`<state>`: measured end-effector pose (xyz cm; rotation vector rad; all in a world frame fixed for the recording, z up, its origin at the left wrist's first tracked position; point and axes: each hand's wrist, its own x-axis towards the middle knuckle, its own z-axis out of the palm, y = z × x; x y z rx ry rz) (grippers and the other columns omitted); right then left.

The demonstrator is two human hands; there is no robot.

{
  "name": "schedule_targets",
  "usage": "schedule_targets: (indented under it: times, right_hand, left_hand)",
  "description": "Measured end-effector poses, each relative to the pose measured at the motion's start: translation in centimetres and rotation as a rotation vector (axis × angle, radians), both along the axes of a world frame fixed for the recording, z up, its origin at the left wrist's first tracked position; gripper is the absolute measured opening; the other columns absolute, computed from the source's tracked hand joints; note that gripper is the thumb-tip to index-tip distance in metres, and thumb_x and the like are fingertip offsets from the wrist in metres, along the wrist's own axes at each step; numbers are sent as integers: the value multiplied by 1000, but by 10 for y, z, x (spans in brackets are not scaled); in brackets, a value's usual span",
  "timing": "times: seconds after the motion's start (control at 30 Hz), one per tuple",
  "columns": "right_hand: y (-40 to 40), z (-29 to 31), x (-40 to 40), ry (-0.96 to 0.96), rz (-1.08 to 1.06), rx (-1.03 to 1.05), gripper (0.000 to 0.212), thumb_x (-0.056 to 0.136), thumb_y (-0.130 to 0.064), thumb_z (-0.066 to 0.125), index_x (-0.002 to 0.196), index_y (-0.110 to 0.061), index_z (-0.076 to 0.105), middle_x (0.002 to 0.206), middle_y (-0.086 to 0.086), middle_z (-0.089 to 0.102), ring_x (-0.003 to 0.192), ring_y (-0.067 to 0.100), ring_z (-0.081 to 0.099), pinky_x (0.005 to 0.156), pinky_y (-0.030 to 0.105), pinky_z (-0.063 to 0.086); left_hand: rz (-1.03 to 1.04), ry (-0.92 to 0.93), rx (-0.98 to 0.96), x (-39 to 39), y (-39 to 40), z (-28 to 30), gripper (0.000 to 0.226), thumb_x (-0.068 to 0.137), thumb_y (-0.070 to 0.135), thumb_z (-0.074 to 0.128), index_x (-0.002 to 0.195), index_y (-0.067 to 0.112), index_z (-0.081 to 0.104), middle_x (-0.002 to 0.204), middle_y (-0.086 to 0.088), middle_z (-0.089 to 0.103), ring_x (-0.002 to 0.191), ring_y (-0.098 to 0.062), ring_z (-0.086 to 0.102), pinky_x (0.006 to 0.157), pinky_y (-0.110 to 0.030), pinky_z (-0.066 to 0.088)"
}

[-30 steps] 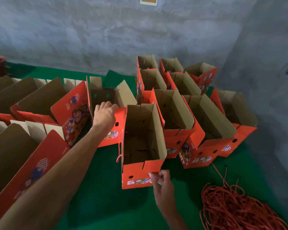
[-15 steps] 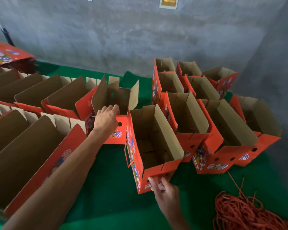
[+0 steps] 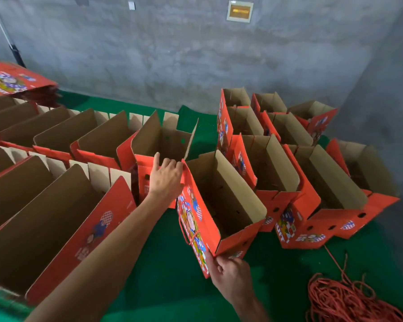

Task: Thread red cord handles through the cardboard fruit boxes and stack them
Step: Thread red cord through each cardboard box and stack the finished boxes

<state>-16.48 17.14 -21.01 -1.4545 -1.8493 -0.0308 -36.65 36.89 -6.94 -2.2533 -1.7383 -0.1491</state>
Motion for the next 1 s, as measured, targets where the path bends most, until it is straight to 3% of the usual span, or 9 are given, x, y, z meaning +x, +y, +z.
schedule_targets:
  times: [0.13,0.23,0.33,0.43,0.57,0.7,0.83,0.97,1.0]
  right_hand:
    - [4,0,-4,-20,12,32,45,94,-37,67,55,-17,60,51,-10,64,39,7,54,40,18,39]
    - [4,-4,-1,54,-19,62,49,94,-39,70,53,-17,57,49,-9,61,40,7,53,41,21,43]
    - [3,-5,8,172,-97,29,55,93,-56,69,54,-19,58,54,-15,65,44,-1,56,49,8,45]
    - [5,-3,9,165,-104,4,55,92,-59,68,54,-22,56,53,-17,64,44,-3,56,51,2,42]
    - [9,1,4,113,-76,-11,50,87,-56,72,53,-22,58,54,-17,65,44,-4,58,51,1,44]
    - [14,-1,5,119,-48,-59,62,93,-60,65,48,-18,55,51,-15,64,42,0,56,48,7,45]
    - [15,-9,7,129,0,-81,59,89,-46,75,47,-14,48,46,-9,57,41,7,53,47,3,29]
    - [15,-22,4,175,-22,-110,56,87,-43,78,48,-13,51,48,-10,58,42,3,54,47,13,44]
    - [14,-24,4,190,-26,-114,56,88,-42,77,48,-13,50,48,-10,57,44,2,54,50,9,42]
  left_hand:
    - [47,-104,72,12,-3,-6,50,93,60,49,104,15,67,104,-4,71,113,-27,61,123,-52,15]
    - [159,-61,6,18,-8,-14,57,94,65,42,117,17,61,118,-8,66,122,-30,55,122,-56,15]
    - [197,-84,-30,27,-9,-12,47,91,48,54,127,19,51,135,-15,49,128,-35,43,114,-61,22]
    - [132,-66,-37,39,3,-6,64,85,32,64,140,14,36,150,-16,37,142,-34,31,112,-60,19]
    - [90,-80,-113,40,23,-10,71,92,35,57,148,3,27,108,-3,70,111,-23,64,124,-51,14]
    - [72,-100,-110,33,35,-18,49,90,47,55,125,13,49,105,0,71,111,-22,65,124,-48,13]
    - [121,-43,-127,35,39,-12,40,91,42,52,123,18,57,118,-1,66,120,-24,58,122,-50,16]
    - [223,-4,-143,33,46,-9,27,96,27,49,118,20,63,116,-2,68,115,-25,59,110,-44,34]
    - [237,-16,-147,34,49,-8,26,97,27,47,115,21,66,113,-2,70,112,-26,61,106,-43,36]
